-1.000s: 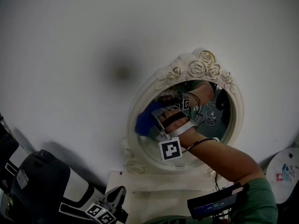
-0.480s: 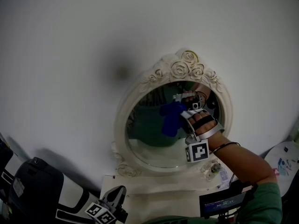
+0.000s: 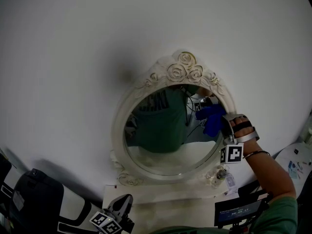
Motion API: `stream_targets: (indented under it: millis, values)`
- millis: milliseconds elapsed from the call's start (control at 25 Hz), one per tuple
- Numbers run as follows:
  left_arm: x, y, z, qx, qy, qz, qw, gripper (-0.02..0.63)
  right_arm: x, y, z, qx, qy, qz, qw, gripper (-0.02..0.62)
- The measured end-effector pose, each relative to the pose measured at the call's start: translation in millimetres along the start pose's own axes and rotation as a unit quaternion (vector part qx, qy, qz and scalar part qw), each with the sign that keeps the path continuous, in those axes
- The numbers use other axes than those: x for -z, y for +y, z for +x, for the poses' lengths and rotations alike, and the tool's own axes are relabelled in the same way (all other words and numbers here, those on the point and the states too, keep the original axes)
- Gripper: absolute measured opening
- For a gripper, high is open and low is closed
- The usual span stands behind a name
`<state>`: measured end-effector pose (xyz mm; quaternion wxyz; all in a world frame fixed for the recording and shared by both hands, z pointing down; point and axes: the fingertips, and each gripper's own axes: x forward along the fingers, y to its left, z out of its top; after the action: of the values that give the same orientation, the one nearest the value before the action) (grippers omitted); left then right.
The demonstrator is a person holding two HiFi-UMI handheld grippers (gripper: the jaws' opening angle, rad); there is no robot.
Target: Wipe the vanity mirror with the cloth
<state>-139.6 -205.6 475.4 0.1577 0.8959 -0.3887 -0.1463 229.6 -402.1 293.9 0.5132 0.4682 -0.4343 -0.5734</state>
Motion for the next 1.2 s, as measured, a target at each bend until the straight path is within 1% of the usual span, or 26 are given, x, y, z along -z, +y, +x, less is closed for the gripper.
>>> stream_targets:
  millis: [200,280,320,360,440,600,720,800,920,1000,1120,1200]
  values:
    - [-1.0,-3.7,0.0,0.000,-0.002,0.003,1.0000,0.006,2.2,-1.6,0.9,-0.008,0.027,0.001,1.000,0.107]
    - [-1.4,-1.0,-5.7,-0.007,-0.004,0.004,1.0000,0.006,-7.0,-2.7,-2.9,-0.012,0.021,0.005,1.000,0.107]
    - [-1.6,1.5,-9.5,-0.012,-0.005,0.003,0.9999,0.006,-18.2,-4.0,-5.3,-0.011,0.008,0.008,1.000,0.107]
    - [-2.0,4.0,-13.3,-0.017,-0.006,0.001,0.9998,0.006,-34.7,-6.2,-7.4,-0.007,-0.013,0.008,1.000,0.107]
    - [-3.2,7.8,-19.7,-0.027,-0.010,-0.001,0.9996,0.006,-81.4,-13.6,-10.5,0.005,-0.067,0.010,0.998,0.107]
    - [-7.0,9.1,-31.3,-0.037,-0.023,0.001,0.9990,0.006,-190.8,-34.7,-15.1,0.023,-0.171,0.019,0.985,0.107]
    - [-11.0,11.5,-43.8,-0.049,-0.030,0.004,0.9984,0.006,-258.7,-50.2,-16.0,0.037,-0.225,0.022,0.973,0.107]
    - [-13.7,15.6,-53.2,-0.060,-0.035,0.005,0.9976,0.006,-292.0,-55.1,-11.1,0.039,-0.245,0.021,0.969,0.107]
    - [-16.3,21.1,-67.7,-0.077,-0.042,0.004,0.9961,0.006,-327.8,-54.1,0.3,0.037,-0.260,0.006,0.965,0.107]
    - [-17.0,25.5,-77.6,-0.089,-0.046,0.004,0.9950,0.006,-343.0,-51.4,6.1,0.036,-0.265,-0.002,0.964,0.108]
    - [-18.0,33.3,-89.5,-0.102,-0.052,0.001,0.9934,0.006,-350.5,-49.9,8.7,0.035,-0.266,0.001,0.963,0.107]
    - [-18.0,37.5,-91.5,-0.104,-0.053,0.000,0.9932,0.006,-350.2,-51.4,8.9,0.037,-0.266,0.002,0.963,0.107]
